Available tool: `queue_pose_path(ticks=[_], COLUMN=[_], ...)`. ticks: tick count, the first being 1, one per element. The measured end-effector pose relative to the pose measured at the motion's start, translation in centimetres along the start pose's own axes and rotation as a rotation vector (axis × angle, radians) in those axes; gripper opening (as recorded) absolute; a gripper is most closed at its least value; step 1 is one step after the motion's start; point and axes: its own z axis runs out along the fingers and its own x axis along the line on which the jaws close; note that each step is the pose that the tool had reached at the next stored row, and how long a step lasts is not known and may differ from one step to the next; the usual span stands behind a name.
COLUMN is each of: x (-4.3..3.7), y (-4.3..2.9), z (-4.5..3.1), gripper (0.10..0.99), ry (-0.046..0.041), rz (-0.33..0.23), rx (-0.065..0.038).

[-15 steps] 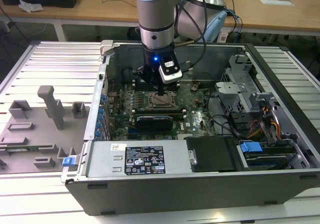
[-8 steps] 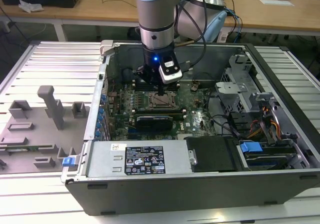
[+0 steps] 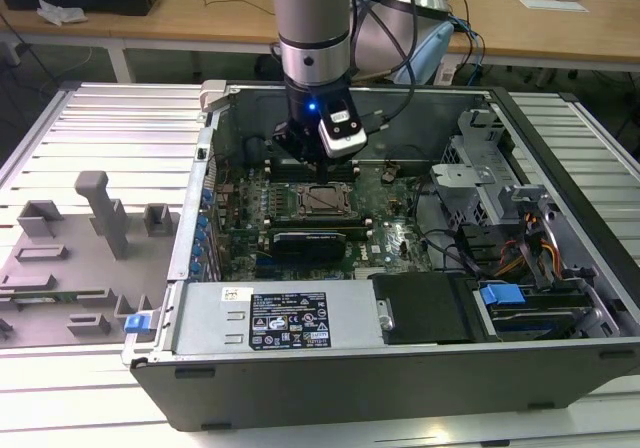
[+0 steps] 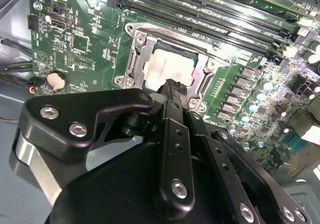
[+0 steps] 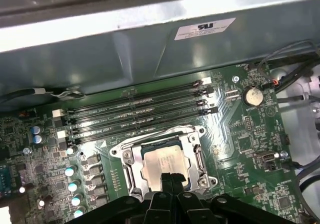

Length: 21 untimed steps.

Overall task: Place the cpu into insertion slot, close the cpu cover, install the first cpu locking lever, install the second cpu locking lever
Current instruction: 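Install the second cpu locking lever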

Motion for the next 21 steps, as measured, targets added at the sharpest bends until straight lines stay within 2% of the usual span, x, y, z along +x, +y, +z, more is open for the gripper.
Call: queue_pose_path(ticks=[6,15,19,21], x=[-0.04,-0.33,-0.56,-0.62], y=[-0.06,-1.3,-2.28,-2.55], z=[-0.12,-0.18,-0.23,-0.24], gripper=[0.106,0.106,0.106,0.106], ry=[0.0001,0.0,0.0,-0.0001], rz=[0.0,0.0,0.0,0.0], rx=[0.0,0.0,0.0,0.0])
